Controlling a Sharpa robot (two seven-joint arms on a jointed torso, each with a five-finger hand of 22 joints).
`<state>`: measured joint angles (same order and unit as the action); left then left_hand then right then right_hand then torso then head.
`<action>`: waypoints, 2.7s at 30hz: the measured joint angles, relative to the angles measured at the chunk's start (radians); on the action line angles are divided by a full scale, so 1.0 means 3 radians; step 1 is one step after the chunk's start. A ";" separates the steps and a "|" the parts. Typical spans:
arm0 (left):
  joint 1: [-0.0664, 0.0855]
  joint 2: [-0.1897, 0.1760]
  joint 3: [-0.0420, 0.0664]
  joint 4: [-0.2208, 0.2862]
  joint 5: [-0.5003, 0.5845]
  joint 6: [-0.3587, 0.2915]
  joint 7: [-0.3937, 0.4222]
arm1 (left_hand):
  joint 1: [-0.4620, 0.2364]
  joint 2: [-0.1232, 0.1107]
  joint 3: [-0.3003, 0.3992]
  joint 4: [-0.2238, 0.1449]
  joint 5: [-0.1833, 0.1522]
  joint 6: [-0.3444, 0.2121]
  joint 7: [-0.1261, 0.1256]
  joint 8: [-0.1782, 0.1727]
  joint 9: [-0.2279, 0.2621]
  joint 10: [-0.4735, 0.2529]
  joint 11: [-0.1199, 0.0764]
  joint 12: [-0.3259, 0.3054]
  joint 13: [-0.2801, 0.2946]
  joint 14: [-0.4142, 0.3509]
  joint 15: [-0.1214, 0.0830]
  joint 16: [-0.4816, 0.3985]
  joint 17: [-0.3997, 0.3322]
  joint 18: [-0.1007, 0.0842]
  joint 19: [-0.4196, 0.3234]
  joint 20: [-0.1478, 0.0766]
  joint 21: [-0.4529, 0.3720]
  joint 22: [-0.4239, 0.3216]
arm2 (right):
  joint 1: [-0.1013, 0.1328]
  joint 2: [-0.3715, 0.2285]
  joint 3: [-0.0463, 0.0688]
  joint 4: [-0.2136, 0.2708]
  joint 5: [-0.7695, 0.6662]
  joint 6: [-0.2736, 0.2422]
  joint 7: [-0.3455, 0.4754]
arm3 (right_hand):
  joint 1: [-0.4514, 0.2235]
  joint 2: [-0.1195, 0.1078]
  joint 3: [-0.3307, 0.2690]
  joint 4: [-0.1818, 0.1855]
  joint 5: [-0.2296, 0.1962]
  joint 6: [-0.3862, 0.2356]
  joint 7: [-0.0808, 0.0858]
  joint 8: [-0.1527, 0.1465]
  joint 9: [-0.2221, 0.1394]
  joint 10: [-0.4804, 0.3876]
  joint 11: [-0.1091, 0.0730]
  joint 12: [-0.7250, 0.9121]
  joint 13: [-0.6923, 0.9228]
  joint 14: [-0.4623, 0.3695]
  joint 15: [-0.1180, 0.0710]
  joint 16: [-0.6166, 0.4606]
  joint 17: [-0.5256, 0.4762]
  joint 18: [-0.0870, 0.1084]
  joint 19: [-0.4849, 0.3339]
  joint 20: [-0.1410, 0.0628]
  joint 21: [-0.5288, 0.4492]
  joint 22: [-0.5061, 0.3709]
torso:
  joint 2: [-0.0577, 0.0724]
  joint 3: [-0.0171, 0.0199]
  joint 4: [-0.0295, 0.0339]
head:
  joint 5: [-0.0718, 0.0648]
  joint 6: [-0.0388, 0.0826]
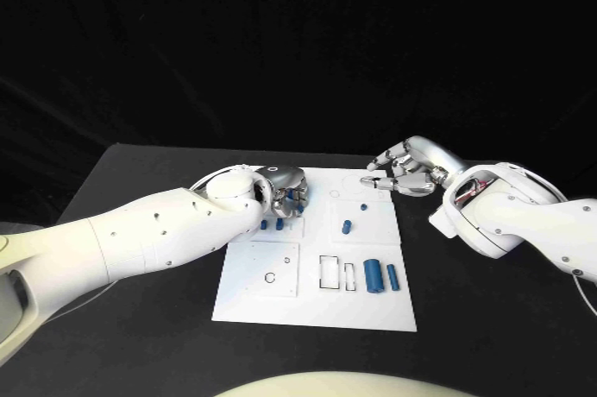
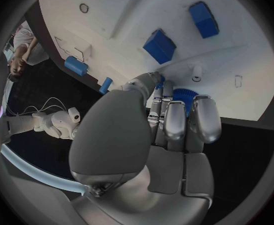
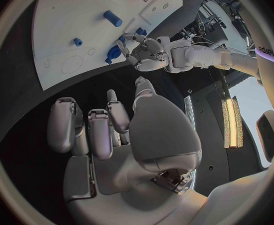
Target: Assemble the parts on the task board
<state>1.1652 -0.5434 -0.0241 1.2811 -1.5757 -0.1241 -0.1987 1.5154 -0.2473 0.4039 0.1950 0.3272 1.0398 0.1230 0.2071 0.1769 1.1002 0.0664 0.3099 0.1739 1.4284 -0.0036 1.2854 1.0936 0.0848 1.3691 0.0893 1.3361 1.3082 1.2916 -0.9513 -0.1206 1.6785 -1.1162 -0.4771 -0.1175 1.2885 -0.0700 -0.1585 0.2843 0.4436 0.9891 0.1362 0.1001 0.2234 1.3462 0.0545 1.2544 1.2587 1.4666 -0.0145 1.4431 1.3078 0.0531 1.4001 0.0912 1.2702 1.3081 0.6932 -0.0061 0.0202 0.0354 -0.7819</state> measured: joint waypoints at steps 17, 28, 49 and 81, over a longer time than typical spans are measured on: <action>-0.0004 0.0018 0.0003 -0.0036 0.0030 0.0009 0.0036 | 0.0005 0.0173 0.0100 -0.0101 -0.0017 0.0245 -0.0031 -0.0040 -0.0005 0.0268 -0.0054 -0.0144 -0.0037 0.0042 -0.0042 0.0083 0.0052 0.0000 0.0056 -0.0033 0.0109 -0.0001 | 0.0000 0.0001 0.0000 0.0000 0.0001 0.0000 0.0000 | 0.0000 0.0000 0.0000 0.0000 0.0000 0.0000 0.0000 0.0000 0.0002 0.0000 0.0000 0.0000 0.0007 0.0000 0.0000 0.0000 -0.0001 0.0000 0.0000 0.0000 0.0000 -0.0001 | -0.0002 0.0001 -0.0002 | -0.0004 -0.0005; -0.0020 -0.0015 0.0002 -0.0023 0.0089 -0.0065 0.0073 | 0.0018 0.0194 0.0150 -0.0189 -0.0021 0.0280 -0.0031 -0.0061 -0.0004 0.0327 -0.0041 -0.0233 -0.0055 0.0042 -0.0042 0.0111 0.0060 -0.0034 0.0083 -0.0036 0.0142 -0.0001 | 0.0000 0.0002 0.0000 -0.0003 0.0002 0.0000 0.0000 | 0.0000 0.0000 -0.0009 0.0009 0.0000 0.0000 0.0000 0.0000 0.0002 0.0000 0.0000 0.0000 0.0007 0.0000 0.0000 0.0000 -0.0001 0.0000 0.0000 0.0000 0.0000 -0.0001 | -0.0004 0.0001 0.0000 | -0.0002 0.0011; 0.0007 -0.0477 0.0166 0.0426 0.0295 -0.0246 0.0066 | -0.0014 0.0162 0.0154 -0.0229 -0.0027 0.0319 -0.0008 -0.0105 -0.0021 0.0382 -0.0048 -0.0298 -0.0059 0.0042 -0.0042 0.0111 0.0050 -0.0032 0.0131 -0.0036 0.0203 -0.0002 | 0.0000 -0.0002 0.0000 -0.0018 0.0001 -0.0001 0.0000 | 0.0000 0.0000 -0.0009 0.0009 0.0000 0.0000 0.0000 0.0000 0.0001 0.0000 0.0000 0.0000 0.0006 0.0000 0.0000 0.0000 -0.0001 0.0000 0.0000 0.0000 0.0000 -0.0002 | -0.0005 0.0001 0.0005 | 0.0000 0.0031; -0.0016 -0.0500 0.0144 0.0265 0.0407 -0.0049 -0.0020 | -0.0028 0.0147 0.0144 -0.0238 -0.0043 0.0321 -0.0012 -0.0117 -0.0028 0.0393 -0.0036 -0.0324 -0.0058 0.0041 -0.0042 0.0110 0.0025 -0.0027 0.0130 -0.0036 0.0216 -0.0002 | 0.0000 -0.0007 0.0000 -0.0012 0.0000 -0.0001 -0.0002 | 0.0000 0.0000 -0.0009 0.0009 0.0000 0.0000 0.0000 0.0000 0.0000 0.0000 0.0000 0.0000 0.0005 0.0000 0.0000 0.0000 0.0000 0.0000 0.0000 0.0000 0.0000 0.0000 | 0.0000 0.0001 0.0000 | 0.0015 0.0014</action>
<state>1.1603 -0.6934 0.0192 1.3607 -1.4536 -0.1390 -0.2048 1.5070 -0.2031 0.4472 0.1236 0.3144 1.1361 0.1195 0.1720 0.1687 1.2182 0.0556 0.2127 0.1564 1.4408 -0.0162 1.3186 1.1010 0.0767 1.4082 0.0786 1.4007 1.3075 1.2915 -0.9533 -0.1206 1.6750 -1.1161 -0.4773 -0.1182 1.2885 -0.0700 -0.1613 0.2871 0.4436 0.9891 0.1362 0.1001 0.2234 1.3462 0.0545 1.2544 1.2603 1.4666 -0.0145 1.4431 1.3079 0.0530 1.4002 0.0912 1.2703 1.3080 0.6931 -0.0058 0.0202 0.0400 -0.7776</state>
